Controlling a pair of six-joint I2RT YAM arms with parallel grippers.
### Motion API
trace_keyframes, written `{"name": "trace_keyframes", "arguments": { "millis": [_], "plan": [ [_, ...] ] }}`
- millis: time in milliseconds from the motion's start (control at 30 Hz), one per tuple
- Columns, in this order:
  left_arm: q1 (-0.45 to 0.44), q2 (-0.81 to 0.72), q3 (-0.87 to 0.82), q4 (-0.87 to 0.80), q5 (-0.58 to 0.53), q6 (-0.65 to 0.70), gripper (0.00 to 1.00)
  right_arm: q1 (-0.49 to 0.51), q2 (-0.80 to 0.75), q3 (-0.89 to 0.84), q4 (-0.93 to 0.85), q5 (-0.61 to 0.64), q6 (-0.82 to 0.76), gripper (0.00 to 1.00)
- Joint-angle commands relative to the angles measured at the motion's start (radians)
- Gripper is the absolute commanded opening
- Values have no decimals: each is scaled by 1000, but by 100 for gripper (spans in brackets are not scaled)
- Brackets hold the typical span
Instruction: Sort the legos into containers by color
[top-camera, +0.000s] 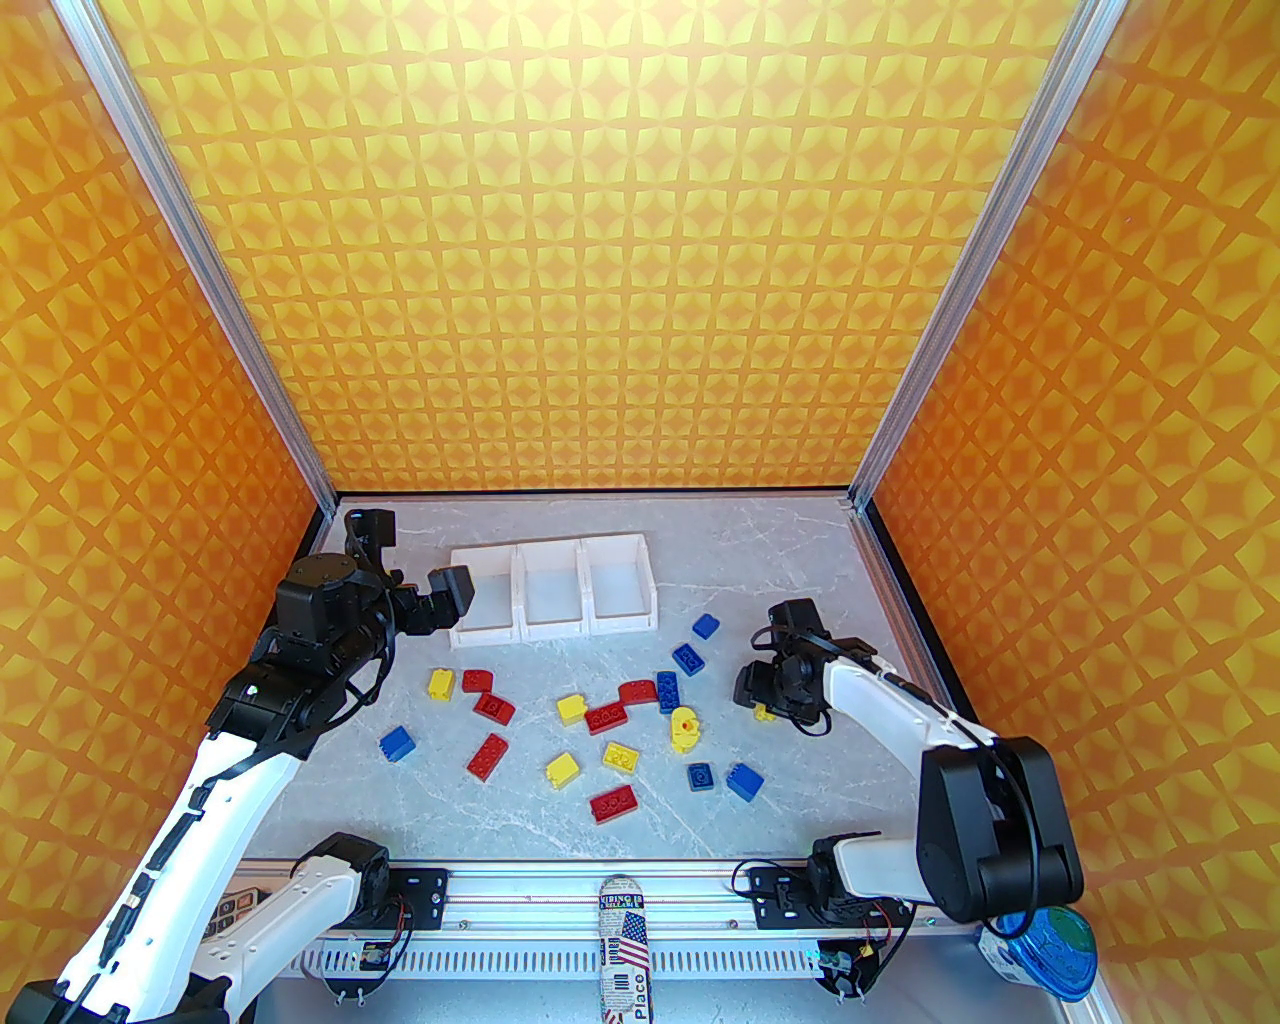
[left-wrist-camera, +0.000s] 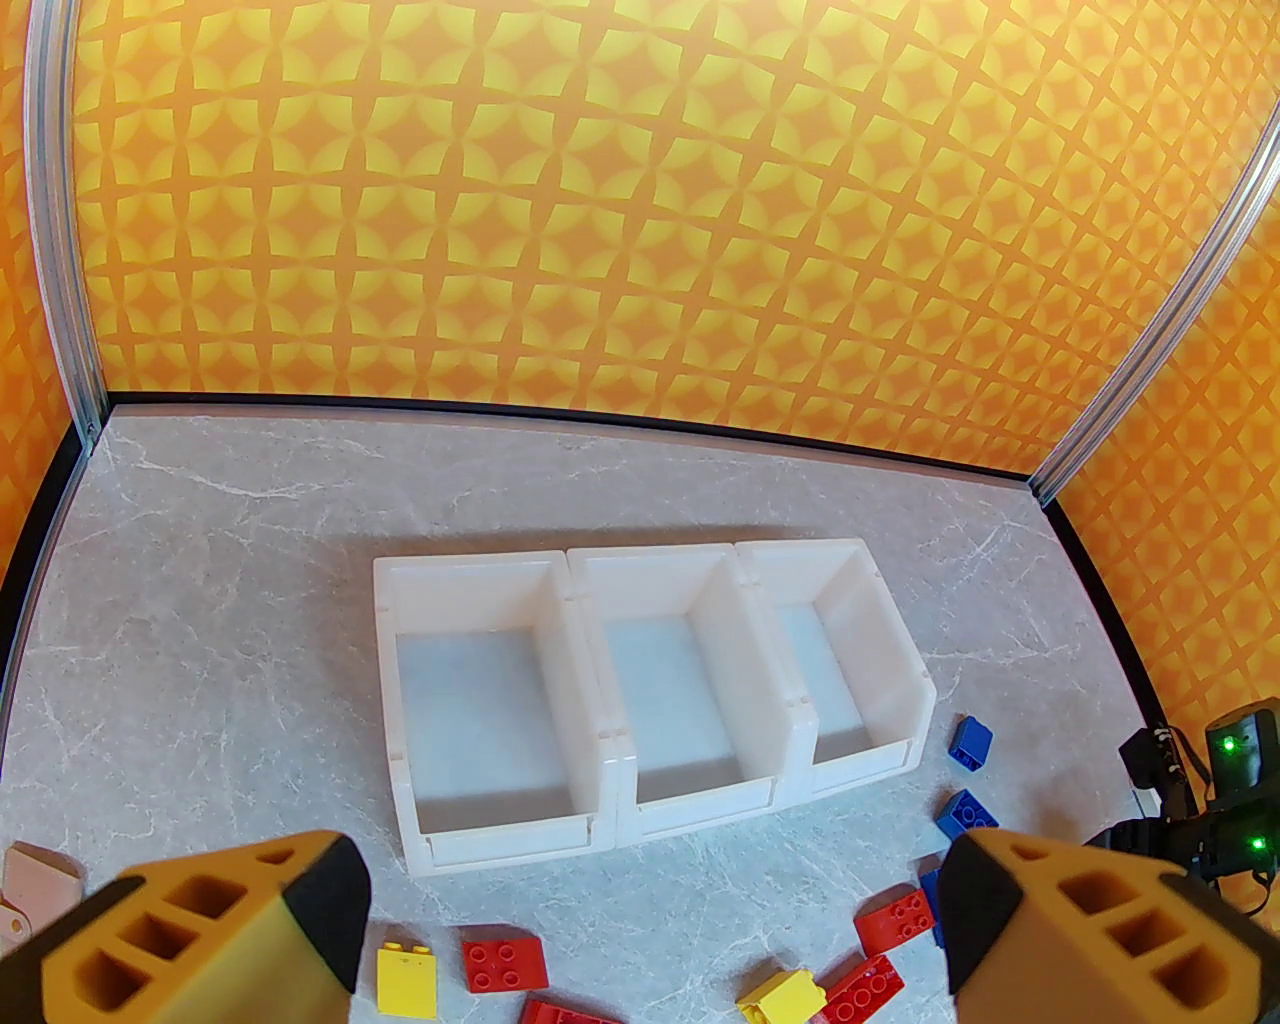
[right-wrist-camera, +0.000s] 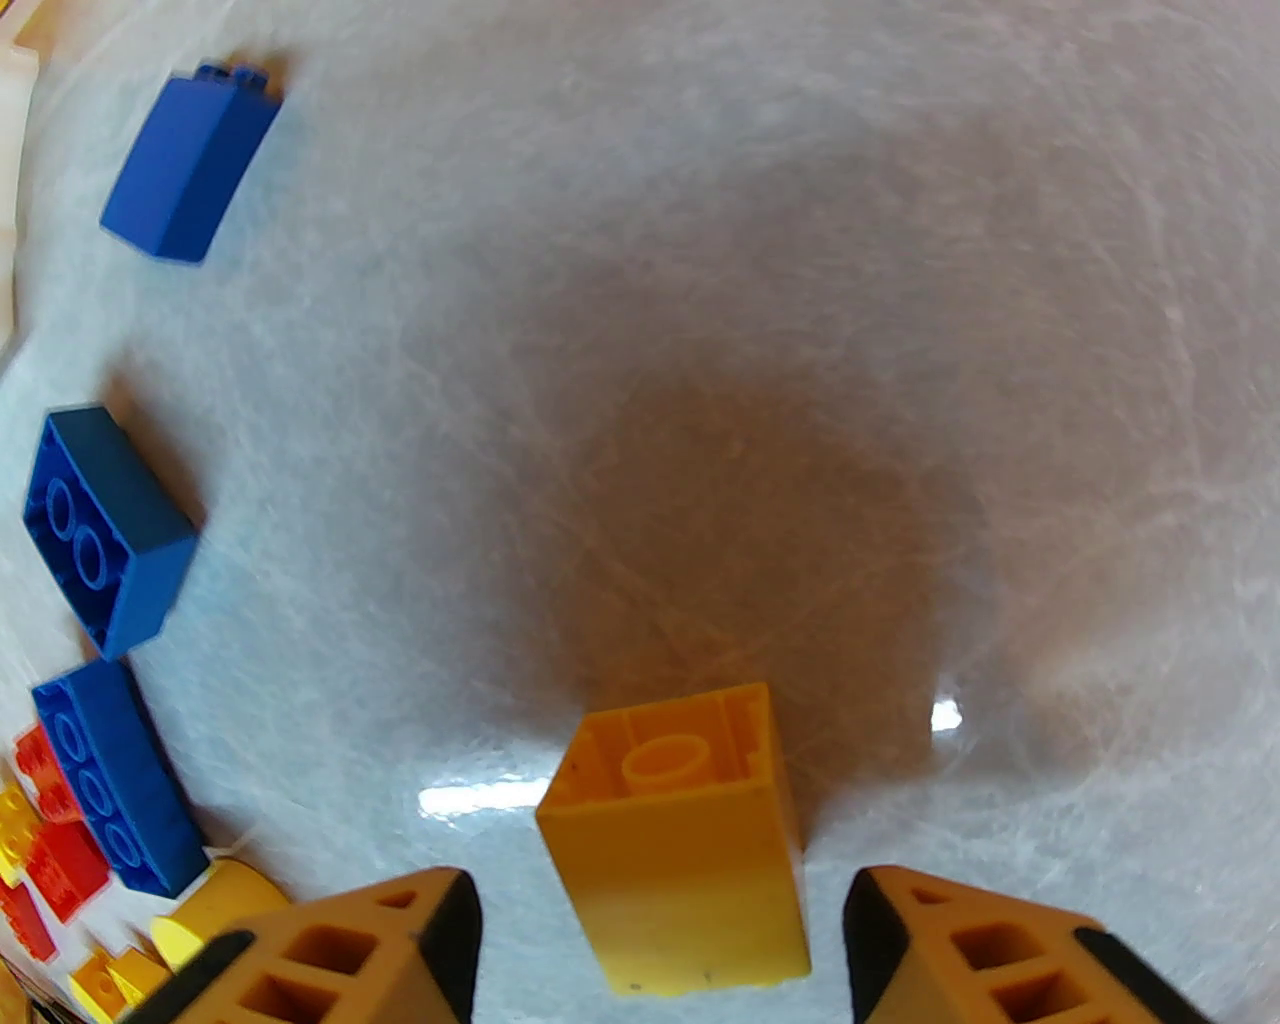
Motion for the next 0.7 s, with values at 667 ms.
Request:
{"name": "trace_keyframes", "arguments": {
  "millis": [667],
  "plan": [
    [-5,53,50,-71,22,-44,99,186,29,336,70,-73,1,26]
  ]
}}
